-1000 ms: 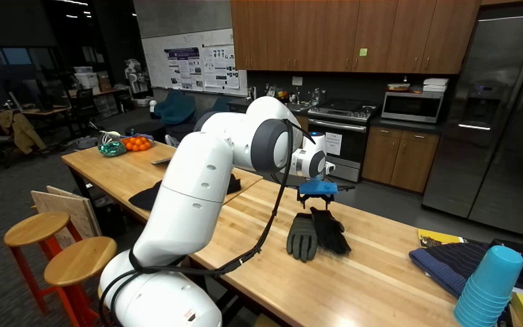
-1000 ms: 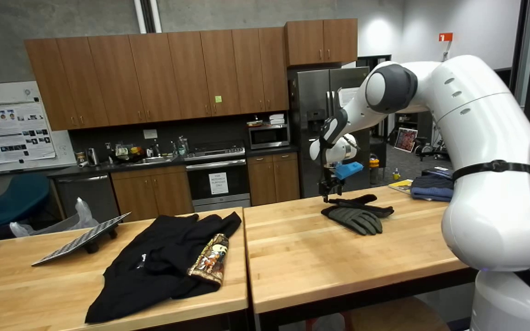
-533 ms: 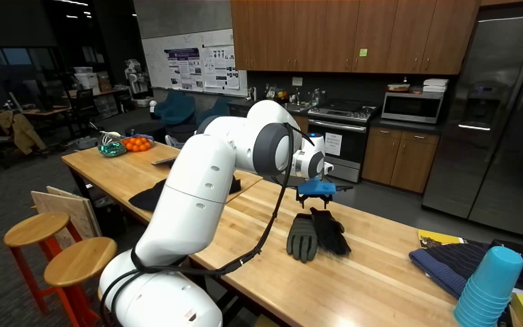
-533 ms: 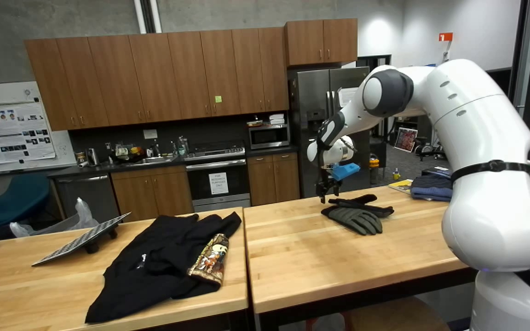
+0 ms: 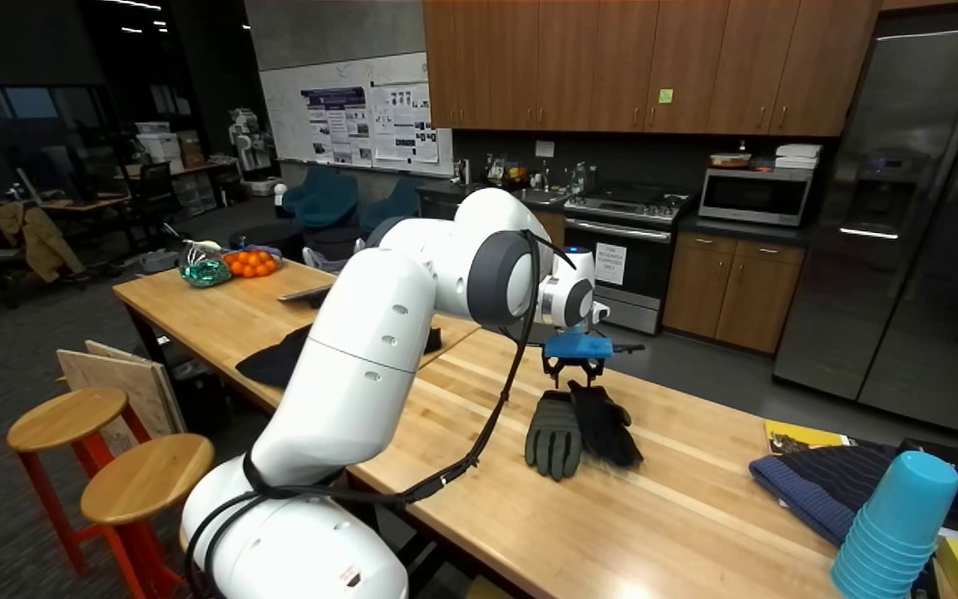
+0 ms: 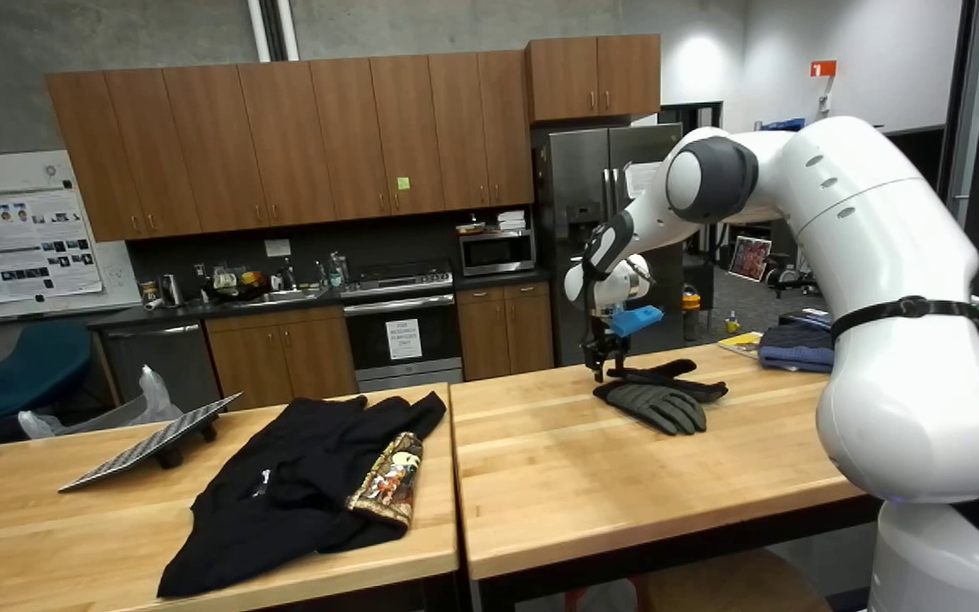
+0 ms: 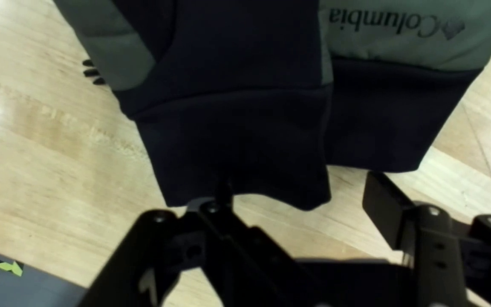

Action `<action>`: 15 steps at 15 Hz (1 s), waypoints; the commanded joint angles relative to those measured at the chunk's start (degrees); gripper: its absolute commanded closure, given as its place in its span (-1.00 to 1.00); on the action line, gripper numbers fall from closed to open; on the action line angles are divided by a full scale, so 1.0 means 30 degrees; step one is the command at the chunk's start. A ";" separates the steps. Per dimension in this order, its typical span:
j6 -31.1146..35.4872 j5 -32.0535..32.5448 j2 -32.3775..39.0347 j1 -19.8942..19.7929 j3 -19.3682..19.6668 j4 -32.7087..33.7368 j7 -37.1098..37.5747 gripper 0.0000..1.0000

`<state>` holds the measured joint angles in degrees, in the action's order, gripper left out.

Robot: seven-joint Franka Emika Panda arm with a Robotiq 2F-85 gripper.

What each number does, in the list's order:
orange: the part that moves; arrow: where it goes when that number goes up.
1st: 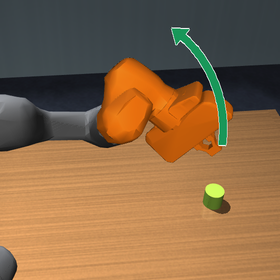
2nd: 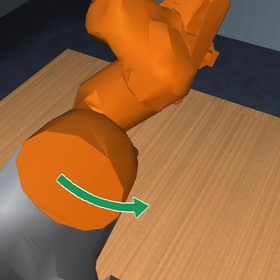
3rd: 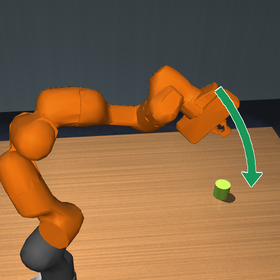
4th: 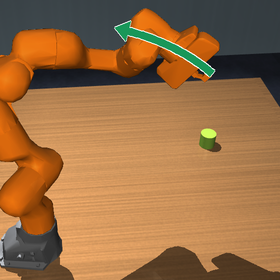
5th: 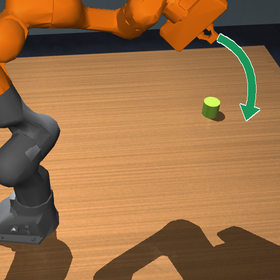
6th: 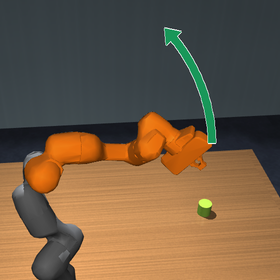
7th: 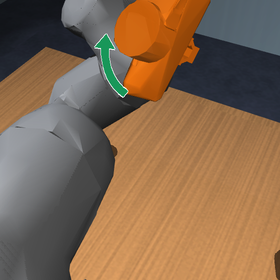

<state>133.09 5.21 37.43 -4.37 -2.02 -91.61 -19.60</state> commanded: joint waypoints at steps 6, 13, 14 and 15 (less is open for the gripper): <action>-0.0533 0.0081 -0.0104 0.0095 0.0133 0.0317 0.0360 0.87; -0.0355 -0.0140 -0.0573 -0.0181 0.0173 0.0129 0.0493 0.97; -0.0119 -0.0135 -0.0882 -0.0244 0.0166 -0.0142 0.0441 0.97; 0.0205 -0.0118 -0.1232 -0.0275 0.0183 -0.0448 0.0483 0.97</action>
<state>132.70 5.22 37.17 -4.82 -1.58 -90.52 -18.54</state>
